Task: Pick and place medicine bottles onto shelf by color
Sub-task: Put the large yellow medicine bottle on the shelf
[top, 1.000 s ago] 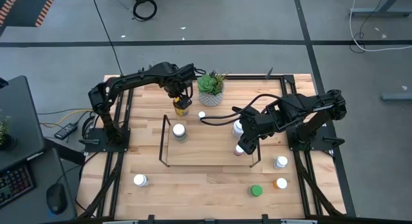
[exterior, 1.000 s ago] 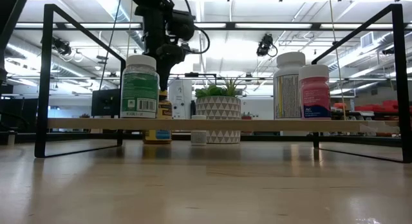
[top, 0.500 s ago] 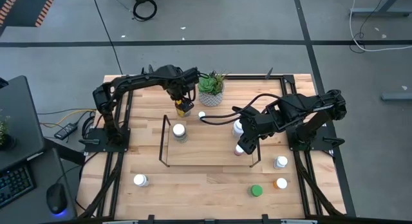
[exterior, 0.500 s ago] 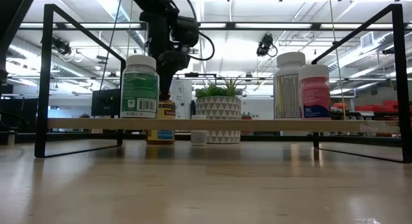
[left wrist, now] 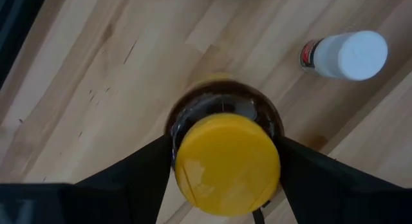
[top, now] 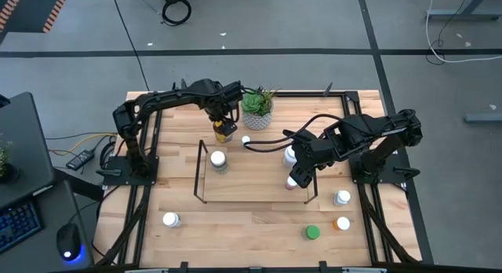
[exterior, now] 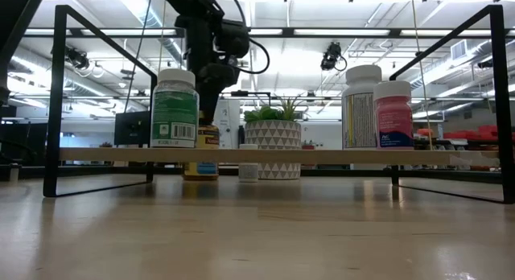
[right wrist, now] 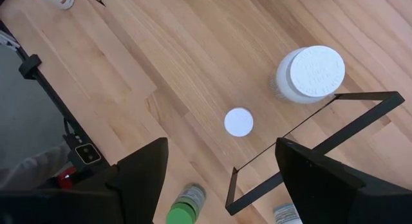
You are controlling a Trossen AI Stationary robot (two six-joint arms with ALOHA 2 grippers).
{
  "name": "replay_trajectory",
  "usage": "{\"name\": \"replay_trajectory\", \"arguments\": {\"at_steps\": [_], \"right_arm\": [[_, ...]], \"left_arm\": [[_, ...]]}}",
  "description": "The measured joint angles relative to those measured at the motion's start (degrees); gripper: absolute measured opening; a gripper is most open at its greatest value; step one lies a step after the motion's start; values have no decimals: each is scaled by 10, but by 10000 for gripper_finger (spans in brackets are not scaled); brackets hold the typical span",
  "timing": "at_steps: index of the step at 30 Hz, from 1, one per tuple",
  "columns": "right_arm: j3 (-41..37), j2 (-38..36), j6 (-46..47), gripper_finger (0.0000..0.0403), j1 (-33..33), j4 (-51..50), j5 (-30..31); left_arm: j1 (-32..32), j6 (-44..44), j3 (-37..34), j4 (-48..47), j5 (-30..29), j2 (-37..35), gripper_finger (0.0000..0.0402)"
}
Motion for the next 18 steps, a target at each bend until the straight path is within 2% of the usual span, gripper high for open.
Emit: {"name": "replay_trajectory", "arguments": {"at_steps": [8,15,18], "right_arm": [[0,0,0,294,0,0,1],[0,0,0,294,0,0,1],[0,0,0,294,0,0,1]], "left_arm": [[-1,12,0,0,2,0,229],[-6,26,0,-7,2,-1,242],[-7,38,0,-25,2,-1,236]]}}
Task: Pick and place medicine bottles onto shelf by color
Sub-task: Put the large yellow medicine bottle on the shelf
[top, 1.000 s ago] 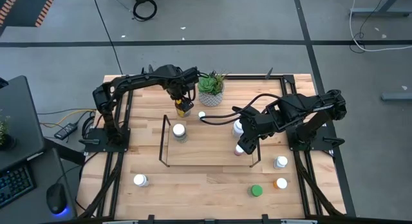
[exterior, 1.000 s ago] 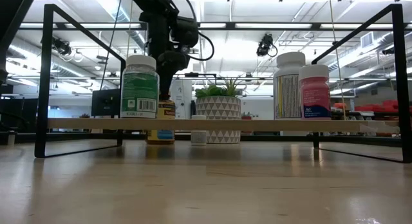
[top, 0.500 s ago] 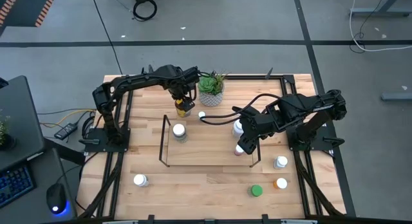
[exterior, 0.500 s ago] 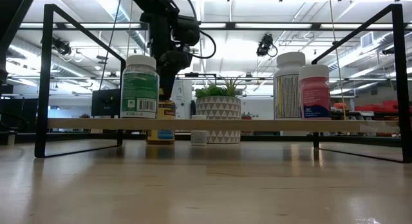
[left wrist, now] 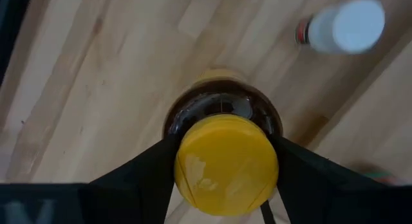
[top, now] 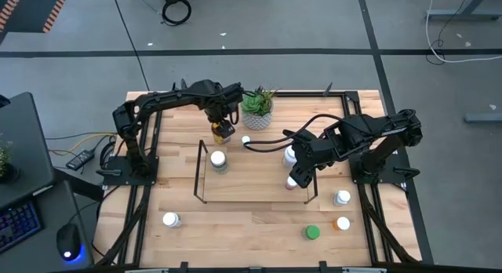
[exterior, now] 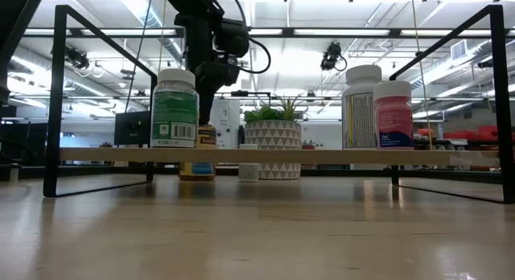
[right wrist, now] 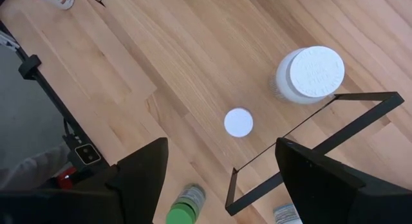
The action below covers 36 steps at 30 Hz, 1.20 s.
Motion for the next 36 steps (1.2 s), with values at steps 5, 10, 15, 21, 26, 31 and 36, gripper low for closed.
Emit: {"name": "replay_trajectory", "arguments": {"at_steps": [5,10,15,21,26,31,36], "right_arm": [[0,0,-2,294,0,0,5],[0,0,-2,294,0,0,15],[0,0,-2,294,0,0,15],[0,0,-2,294,0,0,15],[0,0,-2,294,0,0,23],[0,0,-2,294,0,0,31],[0,0,8,294,0,0,36]], "left_arm": [[1,15,3,-40,0,0,221],[1,16,27,-70,-16,0,221],[1,16,83,-94,-18,0,224],[0,17,181,-149,-17,0,221],[-13,16,268,-192,-19,0,227],[-49,-3,333,-196,-17,0,221],[-102,1,351,-194,-17,0,231]]}}
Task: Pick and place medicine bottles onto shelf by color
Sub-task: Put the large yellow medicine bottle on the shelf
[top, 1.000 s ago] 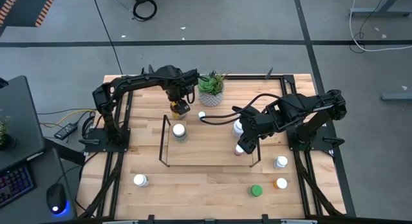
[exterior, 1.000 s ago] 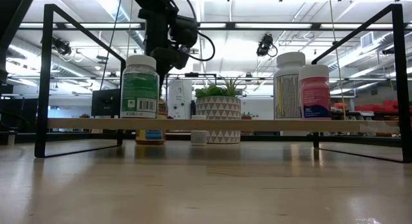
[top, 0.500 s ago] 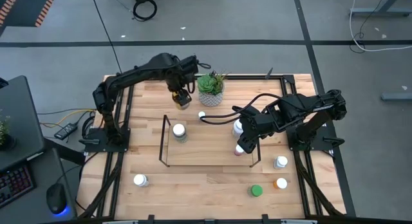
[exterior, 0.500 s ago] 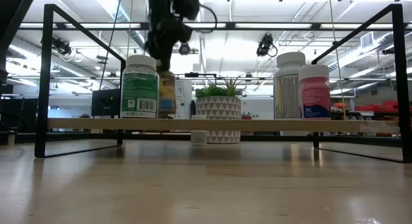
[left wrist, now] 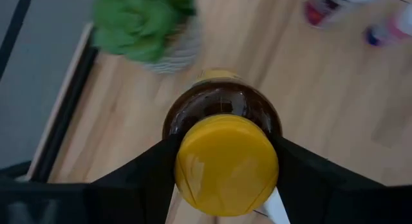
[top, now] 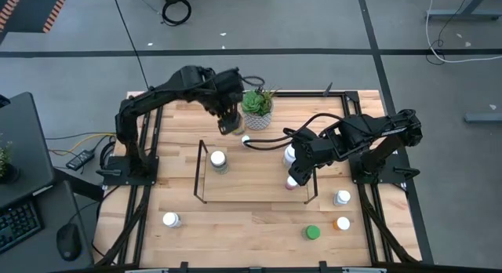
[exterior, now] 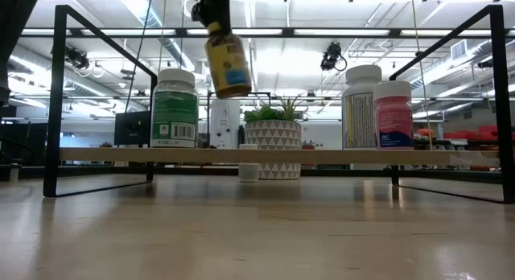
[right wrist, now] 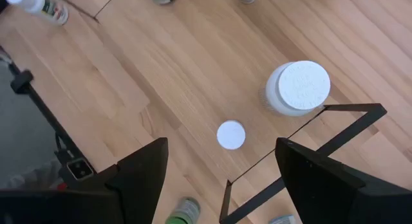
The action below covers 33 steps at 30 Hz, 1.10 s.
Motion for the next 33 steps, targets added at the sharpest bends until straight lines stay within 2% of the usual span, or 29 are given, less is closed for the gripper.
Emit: {"name": "replay_trajectory", "arguments": {"at_steps": [10,16,21,25,29,33], "right_arm": [[0,-9,85,292,0,0,24],[0,-12,88,287,4,0,21],[0,-12,91,286,10,0,19],[0,-12,91,286,14,0,19],[0,-12,91,286,14,0,20],[0,-12,91,286,14,0,23]], "left_arm": [[-95,0,0,0,4,0,224],[-152,-4,0,13,6,0,243],[-193,-31,0,17,7,0,228],[-217,-56,0,16,6,0,226],[-234,-81,-1,-6,6,0,246],[-251,-96,-28,-26,6,0,243]]}}
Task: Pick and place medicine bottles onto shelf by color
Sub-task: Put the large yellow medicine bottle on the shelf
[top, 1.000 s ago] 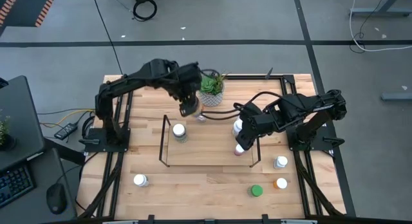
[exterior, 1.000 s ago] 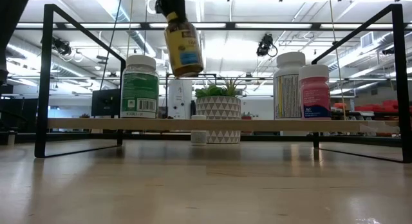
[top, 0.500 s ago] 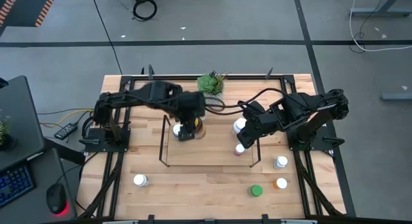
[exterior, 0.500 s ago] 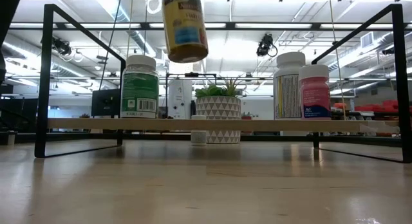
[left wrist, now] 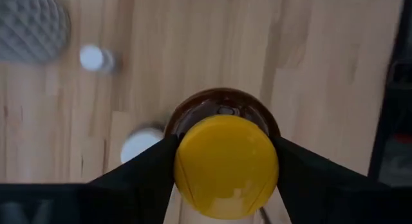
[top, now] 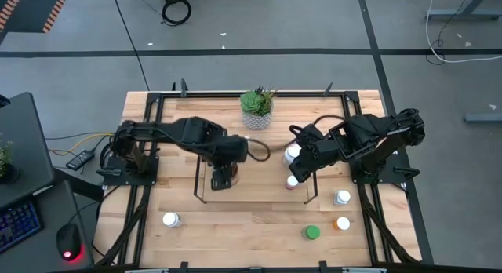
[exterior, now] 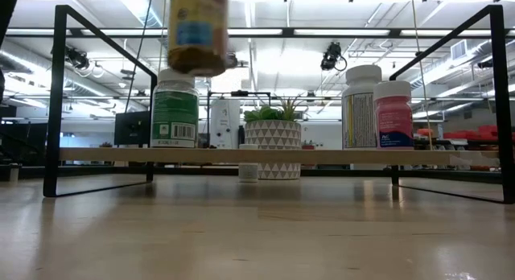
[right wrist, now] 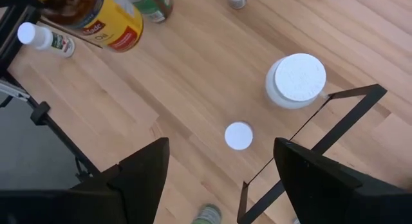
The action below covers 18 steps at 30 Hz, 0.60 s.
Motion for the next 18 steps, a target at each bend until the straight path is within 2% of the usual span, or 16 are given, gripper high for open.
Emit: {"name": "replay_trajectory", "arguments": {"at_steps": [5,13,18], "right_arm": [[0,0,0,286,0,0,5],[0,0,-3,286,0,0,12],[0,0,-4,286,0,0,19]], "left_arm": [[-32,-21,-47,6,0,0,225],[-66,-43,-99,25,-14,0,246],[-72,-67,-148,42,-19,0,231]]}}
